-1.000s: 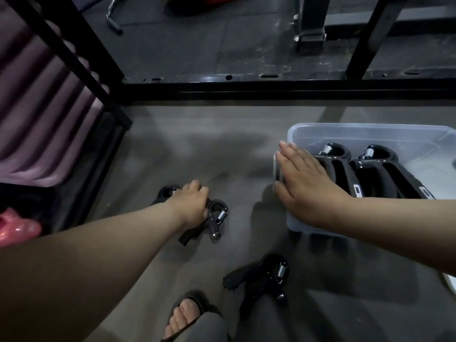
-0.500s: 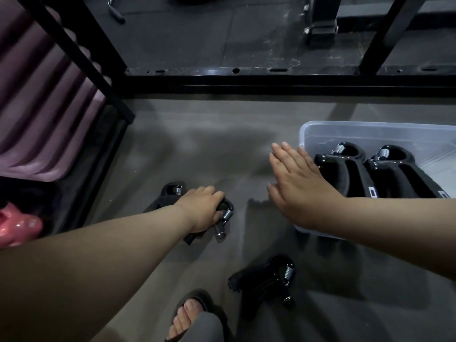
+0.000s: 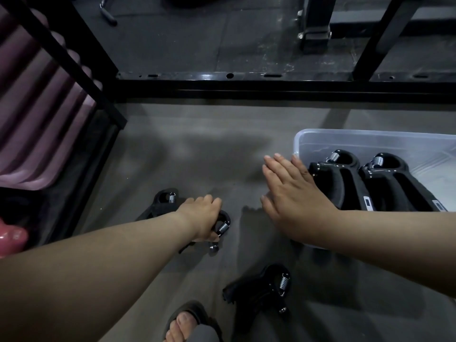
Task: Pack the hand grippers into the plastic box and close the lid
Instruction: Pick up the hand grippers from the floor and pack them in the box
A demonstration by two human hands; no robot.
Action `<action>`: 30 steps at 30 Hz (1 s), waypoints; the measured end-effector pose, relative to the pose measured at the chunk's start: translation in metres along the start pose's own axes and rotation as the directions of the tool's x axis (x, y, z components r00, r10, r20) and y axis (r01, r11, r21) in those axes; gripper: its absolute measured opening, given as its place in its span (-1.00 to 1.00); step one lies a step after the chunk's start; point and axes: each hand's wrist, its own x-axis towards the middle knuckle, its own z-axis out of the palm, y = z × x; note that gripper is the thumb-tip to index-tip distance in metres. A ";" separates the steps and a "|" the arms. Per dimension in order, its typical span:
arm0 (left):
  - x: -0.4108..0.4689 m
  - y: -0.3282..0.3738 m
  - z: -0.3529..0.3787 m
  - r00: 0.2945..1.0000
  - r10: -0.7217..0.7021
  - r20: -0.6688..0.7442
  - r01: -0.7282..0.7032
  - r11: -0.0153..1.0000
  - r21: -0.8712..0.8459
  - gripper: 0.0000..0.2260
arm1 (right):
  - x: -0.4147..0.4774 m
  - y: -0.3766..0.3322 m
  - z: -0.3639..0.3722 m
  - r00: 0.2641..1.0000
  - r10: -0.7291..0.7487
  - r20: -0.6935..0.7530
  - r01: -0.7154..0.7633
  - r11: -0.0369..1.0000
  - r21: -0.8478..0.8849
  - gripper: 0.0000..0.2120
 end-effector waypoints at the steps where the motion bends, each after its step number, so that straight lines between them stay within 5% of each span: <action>1: 0.001 0.000 -0.001 1.000 -0.014 0.007 0.014 1.000 -0.015 -0.39 | 0.000 0.000 0.000 1.000 -0.002 -0.002 0.002 1.000 -0.004 -0.35; 16: 0.006 0.010 -0.010 0.994 -0.063 0.084 0.090 0.926 -0.365 -0.74 | 0.000 0.002 0.002 1.000 -0.029 0.006 0.029 0.999 -0.026 -0.33; 18: 0.004 0.010 -0.016 0.992 -0.109 0.069 0.129 0.797 -0.590 -0.75 | 0.000 0.005 0.001 0.999 -0.052 -0.007 0.052 0.999 0.004 -0.28; 22: 0.005 0.015 -0.034 0.968 -0.252 -0.006 0.082 0.339 -0.937 -0.80 | -0.005 0.013 -0.004 0.995 -0.101 0.000 0.101 0.993 0.068 -0.26; 25: 0.003 0.021 -0.053 0.958 -0.286 0.033 0.031 -0.009 -0.999 -0.81 | -0.015 0.021 -0.006 0.988 -0.156 0.024 0.153 0.985 0.078 -0.27; 30: -0.004 0.028 -0.075 0.960 -0.276 0.038 -0.035 -0.255 -0.966 -0.83 | -0.028 0.025 -0.019 0.983 -0.171 0.070 0.152 0.962 0.227 -0.42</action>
